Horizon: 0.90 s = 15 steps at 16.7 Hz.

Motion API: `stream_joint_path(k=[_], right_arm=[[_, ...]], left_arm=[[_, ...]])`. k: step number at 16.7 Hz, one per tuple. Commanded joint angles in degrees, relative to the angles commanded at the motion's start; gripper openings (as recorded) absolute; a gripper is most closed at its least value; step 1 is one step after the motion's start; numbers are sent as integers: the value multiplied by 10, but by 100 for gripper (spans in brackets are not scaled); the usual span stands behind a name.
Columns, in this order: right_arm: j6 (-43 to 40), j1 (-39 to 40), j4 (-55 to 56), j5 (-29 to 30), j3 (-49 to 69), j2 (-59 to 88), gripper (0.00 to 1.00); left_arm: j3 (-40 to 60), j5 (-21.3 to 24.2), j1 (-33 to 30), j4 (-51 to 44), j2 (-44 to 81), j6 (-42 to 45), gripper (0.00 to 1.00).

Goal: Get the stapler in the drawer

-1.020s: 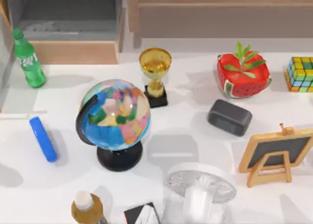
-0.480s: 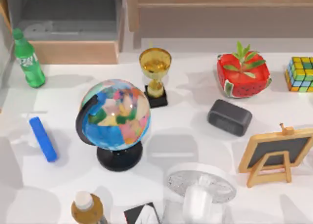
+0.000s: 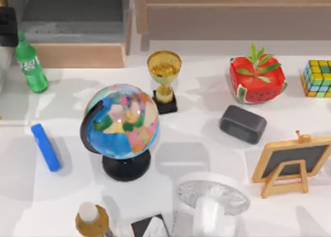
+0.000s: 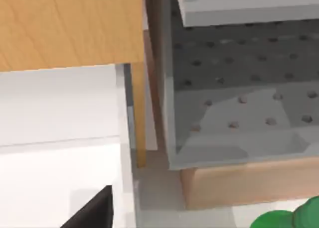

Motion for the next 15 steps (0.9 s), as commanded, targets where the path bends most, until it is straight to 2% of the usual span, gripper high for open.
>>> stream_joint_path(k=[4, 8, 11, 15], right_arm=[[0, 0, 0, 0, 0, 0, 100], [0, 0, 0, 0, 0, 0, 100], [0, 0, 0, 0, 0, 0, 100], [0, 0, 0, 0, 0, 0, 100]], left_arm=[[60, -58, -101, -238, 22, -205, 100], [87, -112, -155, -432, 58, -370, 100], [94, -141, -175, -523, 83, -453, 100], [95, -153, -183, -560, 94, -489, 100]])
